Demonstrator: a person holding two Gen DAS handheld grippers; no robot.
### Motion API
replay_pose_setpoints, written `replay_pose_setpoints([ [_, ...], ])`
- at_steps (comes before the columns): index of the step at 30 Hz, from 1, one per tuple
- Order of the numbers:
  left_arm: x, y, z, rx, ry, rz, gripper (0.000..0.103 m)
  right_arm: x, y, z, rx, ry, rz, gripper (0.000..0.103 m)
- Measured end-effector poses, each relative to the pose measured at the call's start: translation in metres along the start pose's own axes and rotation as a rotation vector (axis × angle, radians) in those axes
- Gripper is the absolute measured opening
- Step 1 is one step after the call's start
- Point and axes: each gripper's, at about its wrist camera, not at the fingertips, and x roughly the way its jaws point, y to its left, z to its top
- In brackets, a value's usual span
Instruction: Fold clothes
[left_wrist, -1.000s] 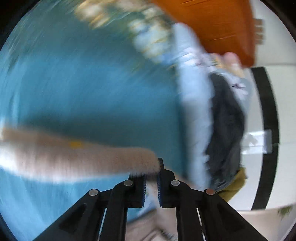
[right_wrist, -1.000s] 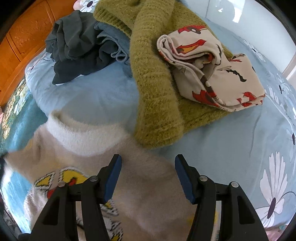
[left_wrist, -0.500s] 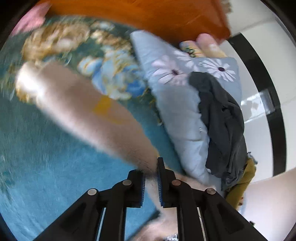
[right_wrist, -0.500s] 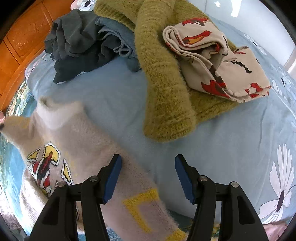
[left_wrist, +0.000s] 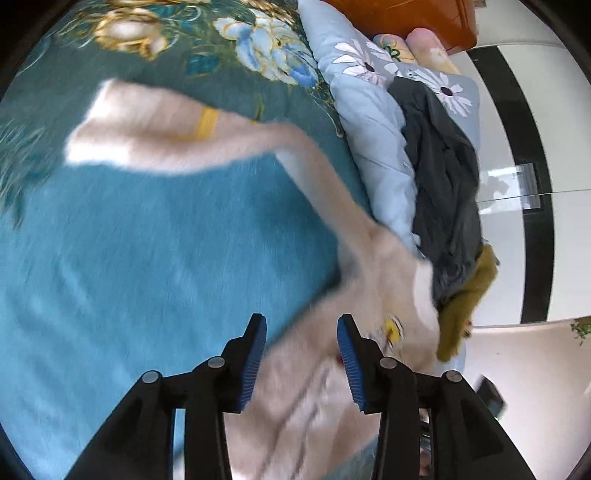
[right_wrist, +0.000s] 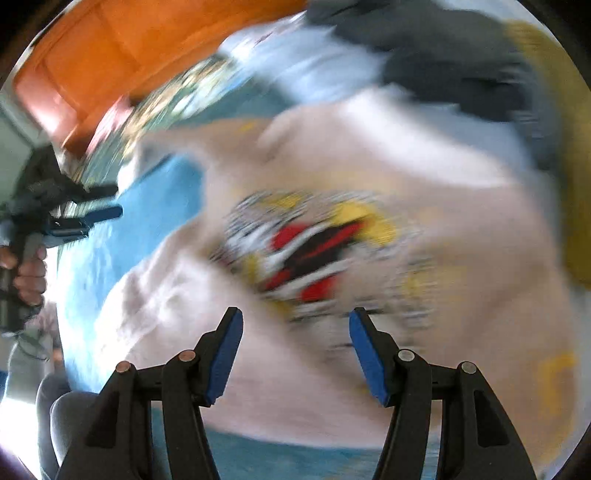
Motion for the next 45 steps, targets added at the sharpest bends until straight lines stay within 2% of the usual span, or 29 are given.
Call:
replay_pose_setpoints([
  [2,-0.017,0.004,-0.014,-0.012,-0.008,-0.005,0.05,0.022,0.014,0.002,-0.018,0.041,-0.025,0.061],
  [4,-0.038,0.011,-0.028,-0.028,-0.035,-0.018,0.052,0.037,0.024,0.003,-0.029,0.071,-0.092,0.061],
  [6,-0.058,0.018,-0.038,-0.04,-0.062,-0.029,0.053,0.038,0.028,0.0,-0.012,0.081,-0.097,0.061],
  [7,-0.069,0.022,-0.043,-0.046,-0.076,-0.035,0.053,0.038,0.029,-0.002,-0.005,0.086,-0.101,0.057],
  [8,-0.08,0.026,-0.048,-0.052,-0.091,-0.039,0.054,0.035,0.03,-0.005,0.001,0.091,-0.108,0.038],
  [9,-0.089,0.03,-0.052,-0.058,-0.107,-0.042,0.054,0.031,0.031,-0.009,0.005,0.094,-0.112,0.028],
  [11,-0.1,0.036,-0.059,-0.075,-0.126,-0.05,0.054,0.018,0.03,-0.016,0.013,0.087,-0.101,0.017],
  [14,-0.11,0.04,-0.067,-0.087,-0.141,-0.072,0.054,-0.009,0.029,-0.032,0.021,0.051,-0.085,0.013],
  [19,-0.113,0.033,-0.082,-0.059,-0.127,-0.092,0.054,-0.054,0.034,-0.073,0.036,-0.059,-0.097,0.013],
  [22,-0.113,0.033,-0.091,-0.049,-0.099,-0.091,0.054,-0.052,0.042,-0.105,0.065,-0.048,-0.103,0.013],
  [25,-0.117,0.031,-0.097,-0.018,-0.063,-0.057,0.054,-0.04,0.039,-0.143,0.101,0.011,-0.12,0.013],
  [29,-0.132,0.021,-0.095,0.058,-0.025,0.008,0.054,-0.044,0.028,-0.177,0.163,0.039,-0.086,0.011],
  [32,-0.143,0.007,-0.093,0.117,0.003,0.07,0.055,-0.05,0.029,-0.188,0.18,0.038,-0.076,0.011],
  [35,-0.147,-0.008,-0.088,0.144,0.011,0.107,0.06,-0.06,0.021,-0.193,0.257,0.001,-0.021,0.011],
  [37,-0.139,-0.018,-0.083,0.138,0.012,0.104,0.065,-0.062,0.014,-0.195,0.332,-0.022,0.02,0.015],
  [39,-0.119,-0.028,-0.08,0.129,0.037,0.117,0.068,-0.062,0.007,-0.197,0.416,-0.045,0.062,0.04],
  [41,-0.09,-0.03,-0.079,0.154,0.099,0.191,0.068,-0.06,0.0,-0.2,0.497,-0.078,0.115,0.05],
  [45,-0.042,-0.027,-0.078,0.21,0.229,0.333,0.068,-0.053,-0.019,-0.214,0.661,-0.12,0.255,0.052],
])
